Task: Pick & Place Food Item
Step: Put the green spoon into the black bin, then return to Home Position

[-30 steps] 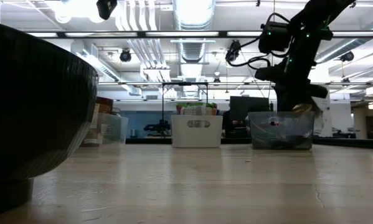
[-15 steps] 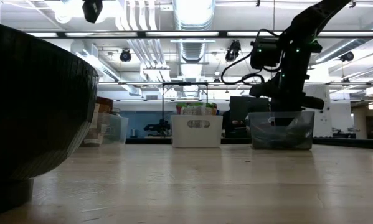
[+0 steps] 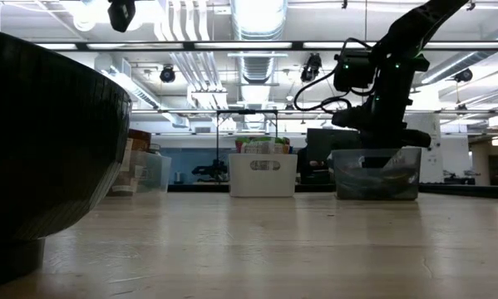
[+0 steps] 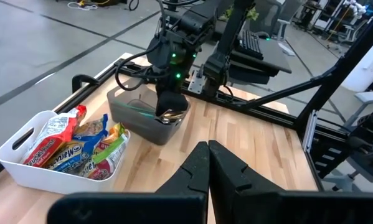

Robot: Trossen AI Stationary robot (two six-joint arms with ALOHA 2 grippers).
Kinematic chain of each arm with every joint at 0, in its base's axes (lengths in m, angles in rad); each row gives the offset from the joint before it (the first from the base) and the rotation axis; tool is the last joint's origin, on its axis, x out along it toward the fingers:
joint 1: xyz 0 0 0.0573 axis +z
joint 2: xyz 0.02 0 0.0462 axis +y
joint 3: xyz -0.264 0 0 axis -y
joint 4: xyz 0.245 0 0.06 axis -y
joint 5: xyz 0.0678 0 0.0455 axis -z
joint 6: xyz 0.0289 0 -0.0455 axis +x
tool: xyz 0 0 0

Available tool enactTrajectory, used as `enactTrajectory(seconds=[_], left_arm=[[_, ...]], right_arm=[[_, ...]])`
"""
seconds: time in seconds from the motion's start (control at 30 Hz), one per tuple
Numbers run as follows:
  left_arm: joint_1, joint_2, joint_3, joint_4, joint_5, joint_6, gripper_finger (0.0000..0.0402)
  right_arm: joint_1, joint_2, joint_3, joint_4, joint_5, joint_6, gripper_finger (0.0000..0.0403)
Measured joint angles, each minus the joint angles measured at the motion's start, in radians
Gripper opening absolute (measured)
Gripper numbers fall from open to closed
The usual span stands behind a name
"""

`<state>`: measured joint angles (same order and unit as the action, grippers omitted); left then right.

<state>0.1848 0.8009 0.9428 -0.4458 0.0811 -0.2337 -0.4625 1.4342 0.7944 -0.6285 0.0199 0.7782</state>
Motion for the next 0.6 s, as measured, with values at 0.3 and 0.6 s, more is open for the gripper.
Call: enactTrajectory(seconds=[0.3, 0.6], left_arm=[[0.000, 0.000, 0.000, 0.000, 0.017, -0.003, 0.0001], [0.000, -0.043, 0.000, -0.031, 0.080, -0.029, 0.0001]], right_arm=[[0.000, 0.000, 0.000, 0.005, -0.088, -0.029, 0.0153], [0.007, -0.049, 0.000, 0.002, -0.104, -0.014, 0.0253]])
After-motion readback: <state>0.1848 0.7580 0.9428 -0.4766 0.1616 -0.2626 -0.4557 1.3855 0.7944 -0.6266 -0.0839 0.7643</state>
